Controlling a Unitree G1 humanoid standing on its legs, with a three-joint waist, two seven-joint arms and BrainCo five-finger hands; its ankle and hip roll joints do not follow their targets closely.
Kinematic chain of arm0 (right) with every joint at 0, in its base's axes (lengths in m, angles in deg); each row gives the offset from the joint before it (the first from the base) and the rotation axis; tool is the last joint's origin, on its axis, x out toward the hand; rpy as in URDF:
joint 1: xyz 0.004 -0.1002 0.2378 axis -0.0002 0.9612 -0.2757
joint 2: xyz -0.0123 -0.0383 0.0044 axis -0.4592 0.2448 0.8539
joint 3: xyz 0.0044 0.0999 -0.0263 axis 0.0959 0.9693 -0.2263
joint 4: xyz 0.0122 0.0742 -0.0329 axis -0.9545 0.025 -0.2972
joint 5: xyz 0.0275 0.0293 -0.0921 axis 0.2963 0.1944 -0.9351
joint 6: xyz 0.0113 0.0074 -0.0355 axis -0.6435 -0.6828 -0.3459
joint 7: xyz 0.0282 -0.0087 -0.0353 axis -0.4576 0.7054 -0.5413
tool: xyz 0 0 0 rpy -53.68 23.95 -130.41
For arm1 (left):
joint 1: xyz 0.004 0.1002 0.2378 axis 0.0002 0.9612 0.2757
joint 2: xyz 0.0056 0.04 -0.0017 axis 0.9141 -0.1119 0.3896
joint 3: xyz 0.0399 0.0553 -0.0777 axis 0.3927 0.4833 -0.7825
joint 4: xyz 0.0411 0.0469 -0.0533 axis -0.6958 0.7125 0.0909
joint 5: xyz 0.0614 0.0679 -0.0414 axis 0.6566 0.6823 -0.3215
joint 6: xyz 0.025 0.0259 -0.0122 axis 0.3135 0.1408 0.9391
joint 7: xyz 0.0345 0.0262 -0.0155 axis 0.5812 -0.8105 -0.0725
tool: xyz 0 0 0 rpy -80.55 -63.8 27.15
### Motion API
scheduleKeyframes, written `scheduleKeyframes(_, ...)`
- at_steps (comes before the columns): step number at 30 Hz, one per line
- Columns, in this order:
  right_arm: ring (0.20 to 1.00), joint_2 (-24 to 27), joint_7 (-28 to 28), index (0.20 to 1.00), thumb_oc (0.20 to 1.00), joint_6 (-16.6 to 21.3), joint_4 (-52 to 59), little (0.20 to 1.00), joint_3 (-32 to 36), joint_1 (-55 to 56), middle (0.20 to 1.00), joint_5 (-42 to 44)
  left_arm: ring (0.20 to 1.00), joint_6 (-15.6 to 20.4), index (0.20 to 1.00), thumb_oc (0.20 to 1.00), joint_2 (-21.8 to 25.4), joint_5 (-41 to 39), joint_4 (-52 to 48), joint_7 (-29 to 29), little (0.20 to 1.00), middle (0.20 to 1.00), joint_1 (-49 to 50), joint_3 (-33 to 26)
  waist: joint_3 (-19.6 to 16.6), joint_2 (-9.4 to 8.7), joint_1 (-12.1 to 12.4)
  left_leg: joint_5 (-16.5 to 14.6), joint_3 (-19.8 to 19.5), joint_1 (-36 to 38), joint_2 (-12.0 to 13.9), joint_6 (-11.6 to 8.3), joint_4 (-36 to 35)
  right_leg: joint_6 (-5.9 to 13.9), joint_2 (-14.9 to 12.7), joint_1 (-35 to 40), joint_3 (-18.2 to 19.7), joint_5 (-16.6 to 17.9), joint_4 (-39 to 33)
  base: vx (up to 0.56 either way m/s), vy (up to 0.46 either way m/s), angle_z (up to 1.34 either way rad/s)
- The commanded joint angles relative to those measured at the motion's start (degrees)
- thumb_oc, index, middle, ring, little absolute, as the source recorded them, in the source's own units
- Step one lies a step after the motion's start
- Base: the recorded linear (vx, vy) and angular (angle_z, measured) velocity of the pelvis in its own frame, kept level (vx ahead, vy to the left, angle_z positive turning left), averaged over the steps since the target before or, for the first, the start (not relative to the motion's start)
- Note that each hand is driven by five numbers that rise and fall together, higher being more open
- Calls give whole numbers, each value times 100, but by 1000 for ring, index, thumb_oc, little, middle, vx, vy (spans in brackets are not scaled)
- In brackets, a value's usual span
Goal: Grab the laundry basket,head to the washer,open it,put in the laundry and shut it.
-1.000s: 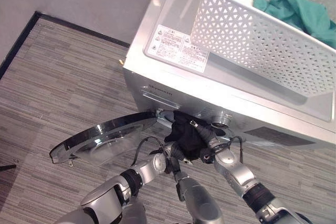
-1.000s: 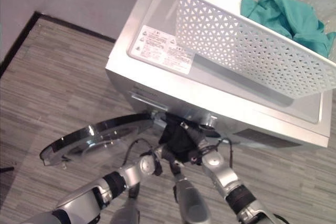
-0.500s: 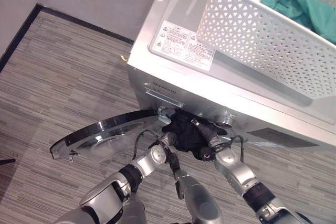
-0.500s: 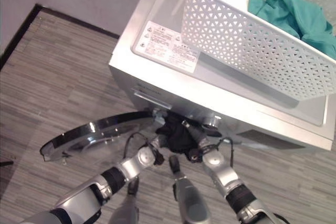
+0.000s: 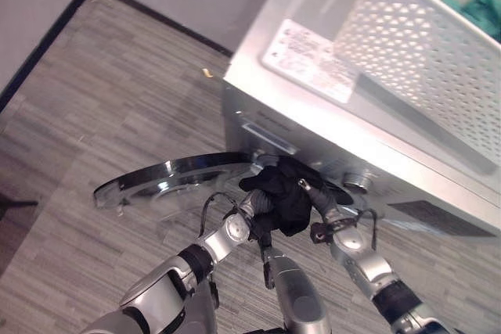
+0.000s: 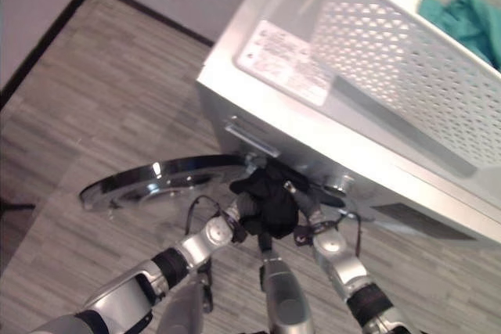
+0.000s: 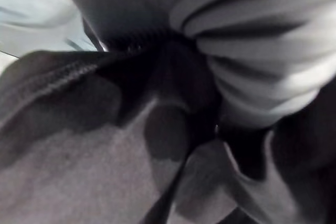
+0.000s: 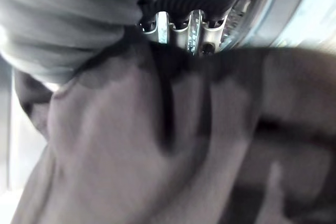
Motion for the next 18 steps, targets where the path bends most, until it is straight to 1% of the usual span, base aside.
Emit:
scheduleKeyframes(1,1000,-45,-94,1000,1000,212,150,1000,135,203,1000,-102,200,485,200,200,-182,69,-585,54,200,200,276,-167,-356,-45,124,-1359,-133,571,226,-27,488,514,-503,-667,357,927,-610,-66,22,6)
scheduleKeyframes(2,1000,-96,-90,1000,1000,151,27,1000,178,257,1000,-168,200,501,200,200,-87,-14,-656,90,200,200,414,-237,-344,-34,145,-1414,-153,613,179,4,504,540,-528,-708,372,974,-606,-42,22,-9)
scheduleKeyframes(3,1000,-102,-90,1000,1000,151,28,1000,176,254,1000,-168,200,500,200,200,-79,-15,-658,91,200,200,413,-238,-357,-62,133,-1381,-155,595,149,7,488,540,-555,-726,381,997,-621,-38,34,1)
scheduleKeyframes(5,1000,-128,-48,1000,1000,91,-67,1000,266,327,1000,-289,200,485,200,200,66,-76,-808,145,200,200,585,-312,-323,-40,155,-1494,-184,628,116,28,577,562,-571,-746,403,993,-593,-14,32,6)
scheduleKeyframes(8,1000,-73,-35,1000,1000,-76,-301,1000,322,499,1000,-804,200,468,200,200,239,-161,-915,230,200,200,890,-450,-277,-54,170,-1603,-230,620,18,52,732,599,-671,-749,429,1033,-583,-38,29,4)
scheduleKeyframes(10,1000,-59,-21,1000,1000,-155,-544,1000,378,624,1000,-1128,200,467,200,200,338,-195,-982,273,200,200,1088,-539,-213,-7,206,-1702,-287,615,-6,58,861,619,-702,-700,415,1022,-550,-18,14,2)
scheduleKeyframes(13,1000,-84,63,1000,1000,-316,-1180,1000,423,700,1000,-1699,200,450,200,200,428,-168,-946,334,200,200,1244,-650,-146,-18,219,-1744,-371,548,-111,79,999,653,-810,-657,413,1066,-556,-44,40,5)
scheduleKeyframes(14,1000,-81,242,1000,1000,-489,-1762,1000,480,761,1000,-2299,200,450,200,200,494,-156,-989,362,200,200,1328,-690,-95,28,247,-1808,-445,528,-129,85,1086,668,-838,-596,377,1040,-532,-27,29,7)
scheduleKeyframes(16,1000,-91,244,1000,1000,-485,-1768,1000,476,753,1000,-2302,200,449,200,200,503,-156,-991,363,200,200,1326,-693,-108,-7,229,-1769,-451,503,-166,89,1072,669,-874,-614,383,1068,-551,-6,19,12)
scheduleKeyframes(17,1000,-121,333,1000,1000,-623,-2215,1000,557,877,1000,-2753,200,454,200,200,551,-148,-1074,397,200,200,1378,-682,-72,40,245,-1838,-498,504,-163,96,1146,689,-884,-556,357,1047,-528,-2,23,16)
scheduleKeyframes(18,1000,-160,342,1000,1000,-648,-2460,1000,588,928,1000,-2842,200,465,200,200,564,-145,-1112,416,200,200,1375,-683,-75,17,233,-1816,-512,479,-212,105,1148,695,-925,-562,362,1078,-547,-5,32,23)
